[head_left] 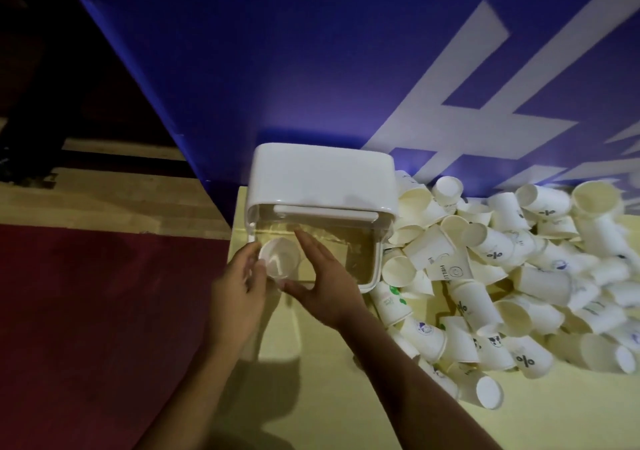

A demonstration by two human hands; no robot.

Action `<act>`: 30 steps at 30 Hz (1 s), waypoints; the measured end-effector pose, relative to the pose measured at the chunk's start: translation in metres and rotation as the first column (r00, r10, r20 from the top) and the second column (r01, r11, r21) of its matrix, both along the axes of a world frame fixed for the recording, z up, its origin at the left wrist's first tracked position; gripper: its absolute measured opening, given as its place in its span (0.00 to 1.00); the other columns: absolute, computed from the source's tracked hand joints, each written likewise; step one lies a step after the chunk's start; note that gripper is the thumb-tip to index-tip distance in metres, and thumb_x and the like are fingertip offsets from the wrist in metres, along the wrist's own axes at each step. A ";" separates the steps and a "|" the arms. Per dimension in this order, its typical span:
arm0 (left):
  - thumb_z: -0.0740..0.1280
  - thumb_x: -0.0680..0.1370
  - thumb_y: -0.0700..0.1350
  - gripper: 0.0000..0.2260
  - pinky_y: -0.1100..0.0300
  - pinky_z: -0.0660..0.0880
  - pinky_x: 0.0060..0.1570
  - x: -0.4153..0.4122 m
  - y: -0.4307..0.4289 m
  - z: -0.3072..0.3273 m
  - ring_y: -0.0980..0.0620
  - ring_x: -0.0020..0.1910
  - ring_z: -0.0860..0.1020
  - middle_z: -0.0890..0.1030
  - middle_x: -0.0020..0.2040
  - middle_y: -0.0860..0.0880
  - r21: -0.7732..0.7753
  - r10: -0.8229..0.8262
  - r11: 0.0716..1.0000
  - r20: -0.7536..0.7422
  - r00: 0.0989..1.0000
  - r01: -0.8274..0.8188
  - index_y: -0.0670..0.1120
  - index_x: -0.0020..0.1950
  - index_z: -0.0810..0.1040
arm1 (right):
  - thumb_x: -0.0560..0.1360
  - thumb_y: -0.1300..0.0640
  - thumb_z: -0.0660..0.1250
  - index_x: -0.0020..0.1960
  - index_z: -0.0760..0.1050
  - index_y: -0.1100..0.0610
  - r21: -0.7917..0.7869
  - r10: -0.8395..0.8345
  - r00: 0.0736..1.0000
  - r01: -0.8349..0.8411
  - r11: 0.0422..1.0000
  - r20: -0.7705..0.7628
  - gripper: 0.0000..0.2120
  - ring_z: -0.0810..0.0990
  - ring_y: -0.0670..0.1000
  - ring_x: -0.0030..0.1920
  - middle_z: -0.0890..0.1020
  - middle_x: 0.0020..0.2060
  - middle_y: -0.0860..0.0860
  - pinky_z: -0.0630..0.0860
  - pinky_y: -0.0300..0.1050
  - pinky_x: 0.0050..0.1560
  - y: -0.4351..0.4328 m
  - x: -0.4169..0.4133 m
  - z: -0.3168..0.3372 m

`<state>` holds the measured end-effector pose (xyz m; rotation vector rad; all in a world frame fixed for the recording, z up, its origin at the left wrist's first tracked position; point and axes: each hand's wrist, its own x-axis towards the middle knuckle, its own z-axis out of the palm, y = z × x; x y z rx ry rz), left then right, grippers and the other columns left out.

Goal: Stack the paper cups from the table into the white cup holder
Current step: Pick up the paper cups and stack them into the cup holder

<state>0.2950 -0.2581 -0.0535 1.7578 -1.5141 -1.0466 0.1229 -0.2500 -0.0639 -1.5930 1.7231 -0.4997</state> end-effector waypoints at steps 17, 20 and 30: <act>0.74 0.74 0.58 0.32 0.54 0.72 0.66 -0.357 0.003 0.039 0.49 0.71 0.69 0.69 0.74 0.52 -0.088 -0.601 0.711 0.439 0.668 0.697 0.52 0.75 0.67 | 0.78 0.56 0.72 0.57 0.82 0.50 -0.129 -0.593 0.804 0.592 0.796 0.030 0.08 0.82 0.39 0.44 0.83 0.48 0.41 0.80 0.38 0.42 0.179 -0.301 0.038; 0.75 0.72 0.60 0.37 0.49 0.66 0.72 -0.410 -0.006 0.025 0.46 0.74 0.66 0.66 0.77 0.50 0.046 -0.622 0.596 0.658 0.425 0.801 0.53 0.77 0.64 | 0.78 0.58 0.72 0.55 0.83 0.51 -0.106 -0.628 0.775 0.632 0.767 0.075 0.07 0.83 0.41 0.43 0.84 0.48 0.41 0.80 0.40 0.41 0.193 -0.343 0.036; 0.69 0.75 0.65 0.33 0.52 0.71 0.64 -0.439 -0.018 -0.005 0.47 0.64 0.77 0.77 0.67 0.51 0.196 -0.599 0.535 0.774 0.206 0.822 0.54 0.76 0.66 | 0.78 0.52 0.72 0.60 0.82 0.51 -0.134 -0.651 0.759 0.645 0.753 -0.004 0.11 0.81 0.40 0.45 0.83 0.51 0.43 0.82 0.47 0.45 0.175 -0.458 0.034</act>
